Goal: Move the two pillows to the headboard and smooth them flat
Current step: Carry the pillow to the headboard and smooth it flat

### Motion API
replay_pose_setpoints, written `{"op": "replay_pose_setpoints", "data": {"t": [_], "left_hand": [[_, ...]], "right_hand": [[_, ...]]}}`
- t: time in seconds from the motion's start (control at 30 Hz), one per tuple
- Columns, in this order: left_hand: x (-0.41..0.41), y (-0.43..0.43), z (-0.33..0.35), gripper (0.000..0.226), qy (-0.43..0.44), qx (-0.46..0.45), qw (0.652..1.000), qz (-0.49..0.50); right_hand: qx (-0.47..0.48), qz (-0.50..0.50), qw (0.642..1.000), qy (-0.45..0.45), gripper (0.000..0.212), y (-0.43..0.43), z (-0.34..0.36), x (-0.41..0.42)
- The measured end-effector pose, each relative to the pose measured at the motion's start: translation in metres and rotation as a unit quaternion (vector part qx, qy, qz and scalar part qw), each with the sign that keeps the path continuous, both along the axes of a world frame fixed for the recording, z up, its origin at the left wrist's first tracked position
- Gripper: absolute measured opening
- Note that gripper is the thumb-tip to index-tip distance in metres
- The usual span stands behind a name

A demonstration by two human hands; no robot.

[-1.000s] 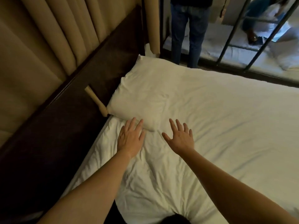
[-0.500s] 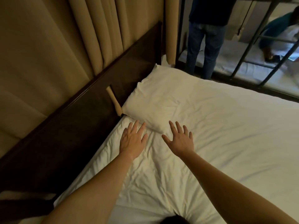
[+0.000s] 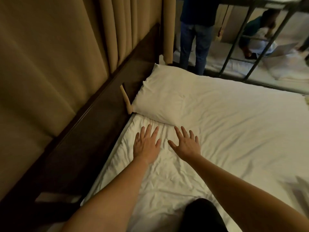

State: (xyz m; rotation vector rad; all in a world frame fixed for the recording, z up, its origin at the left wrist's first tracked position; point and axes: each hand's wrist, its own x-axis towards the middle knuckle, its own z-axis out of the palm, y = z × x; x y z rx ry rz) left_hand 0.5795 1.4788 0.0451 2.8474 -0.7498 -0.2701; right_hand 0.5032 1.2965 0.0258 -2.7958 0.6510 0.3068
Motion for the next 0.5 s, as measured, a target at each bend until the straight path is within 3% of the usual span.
{"op": "replay_pose_setpoints", "data": {"t": [0.17,0.5], "left_hand": [[-0.02,0.044,0.037,0.063,-0.002,0.001,0.999,-0.032],[-0.065,0.08,0.044,0.063,-0.004,-0.005,0.998,-0.07]], "right_hand": [[0.018,-0.042,0.999,-0.009,0.087,0.047,0.033,-0.03],[0.025,-0.092,0.995,-0.031,0.087,0.078,0.055,-0.091]]}}
